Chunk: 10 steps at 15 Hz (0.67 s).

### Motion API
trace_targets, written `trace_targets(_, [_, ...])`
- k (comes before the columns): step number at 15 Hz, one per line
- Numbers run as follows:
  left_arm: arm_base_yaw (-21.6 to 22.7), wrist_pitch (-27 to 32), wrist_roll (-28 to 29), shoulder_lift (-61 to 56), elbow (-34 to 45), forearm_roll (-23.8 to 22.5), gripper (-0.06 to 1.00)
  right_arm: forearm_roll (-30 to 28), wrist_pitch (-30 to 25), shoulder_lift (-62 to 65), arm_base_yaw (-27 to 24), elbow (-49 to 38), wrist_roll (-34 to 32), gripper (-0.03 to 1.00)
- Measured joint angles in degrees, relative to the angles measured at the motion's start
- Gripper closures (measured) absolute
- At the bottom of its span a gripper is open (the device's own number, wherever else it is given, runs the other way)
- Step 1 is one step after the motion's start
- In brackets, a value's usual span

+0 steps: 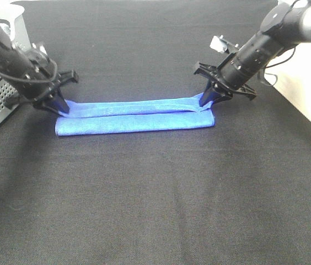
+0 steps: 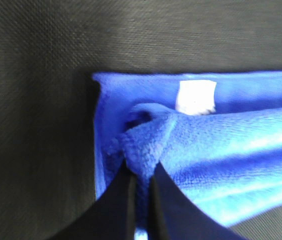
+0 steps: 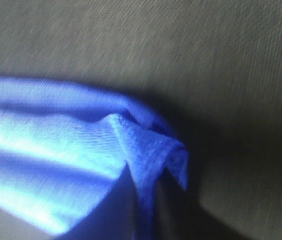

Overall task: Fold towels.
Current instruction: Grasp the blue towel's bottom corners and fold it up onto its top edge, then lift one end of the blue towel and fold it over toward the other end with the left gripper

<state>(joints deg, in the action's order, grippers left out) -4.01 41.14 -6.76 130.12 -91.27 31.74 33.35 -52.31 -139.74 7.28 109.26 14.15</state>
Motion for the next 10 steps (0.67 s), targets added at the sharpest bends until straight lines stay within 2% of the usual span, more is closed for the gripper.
trace_targets(1, [0.0, -0.1, -1.0, 0.5, -0.1, 0.4, 0.78, -0.1, 0.0, -0.4, 0.0, 0.5, -0.3, 0.72])
trace_targets(3, [0.0, -0.3, -3.0, 0.5, -0.2, 0.5, 0.43, -0.2, -1.3, -0.4, 0.0, 0.8, -0.7, 0.32])
trace_targets(4, [0.0, -0.5, -3.3, 0.5, -0.3, 0.5, 0.26, -0.3, -2.2, -0.4, 0.0, 0.9, -0.9, 0.2])
trace_targets(5, [0.1, -0.5, -3.4, 0.5, -0.3, -0.3, 0.12, -0.5, -4.2, -0.1, 0.0, 0.9, -1.3, 0.13])
trace_targets(8, [0.2, -0.5, -3.4, 0.5, -0.3, -2.0, 0.07, -1.5, -6.6, 0.6, 0.0, 0.9, -1.3, 0.1])
trace_targets(10, [0.3, -1.0, -3.4, 1.1, -0.3, -0.6, 0.07, -2.6, -7.4, 1.4, 0.0, 0.9, -1.3, 0.1])
